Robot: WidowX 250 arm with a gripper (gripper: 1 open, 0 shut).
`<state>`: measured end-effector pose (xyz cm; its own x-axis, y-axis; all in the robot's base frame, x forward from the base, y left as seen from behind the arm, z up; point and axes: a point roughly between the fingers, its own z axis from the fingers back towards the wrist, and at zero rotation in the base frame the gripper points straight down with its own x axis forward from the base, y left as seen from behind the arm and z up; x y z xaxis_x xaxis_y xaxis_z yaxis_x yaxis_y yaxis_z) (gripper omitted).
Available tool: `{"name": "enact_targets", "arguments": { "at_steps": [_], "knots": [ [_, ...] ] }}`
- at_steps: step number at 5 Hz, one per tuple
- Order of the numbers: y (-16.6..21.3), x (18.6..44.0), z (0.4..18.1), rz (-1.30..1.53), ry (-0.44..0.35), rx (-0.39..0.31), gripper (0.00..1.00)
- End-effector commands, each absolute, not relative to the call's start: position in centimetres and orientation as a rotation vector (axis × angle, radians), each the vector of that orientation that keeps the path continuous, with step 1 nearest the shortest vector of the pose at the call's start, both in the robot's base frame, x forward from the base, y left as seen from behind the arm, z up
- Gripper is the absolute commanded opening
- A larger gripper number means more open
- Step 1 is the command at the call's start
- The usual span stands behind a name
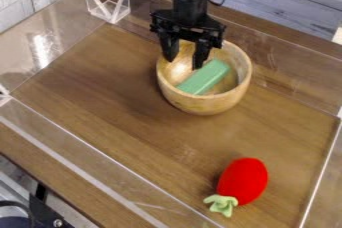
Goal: Put the green block in the brown bowl
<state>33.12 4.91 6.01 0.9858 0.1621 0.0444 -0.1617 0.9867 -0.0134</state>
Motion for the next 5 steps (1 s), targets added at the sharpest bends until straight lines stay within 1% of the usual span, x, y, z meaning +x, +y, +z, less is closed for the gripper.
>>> {"name": "enact_targets", "arguments": {
  "at_steps": [1, 5],
  "knots": [
    [5.5, 34.2, 9.1, 0.168, -0.139, 0.009, 0.00],
    [6.3, 33.7, 10.5, 0.200, -0.122, 0.042, 0.00]
  ]
}}
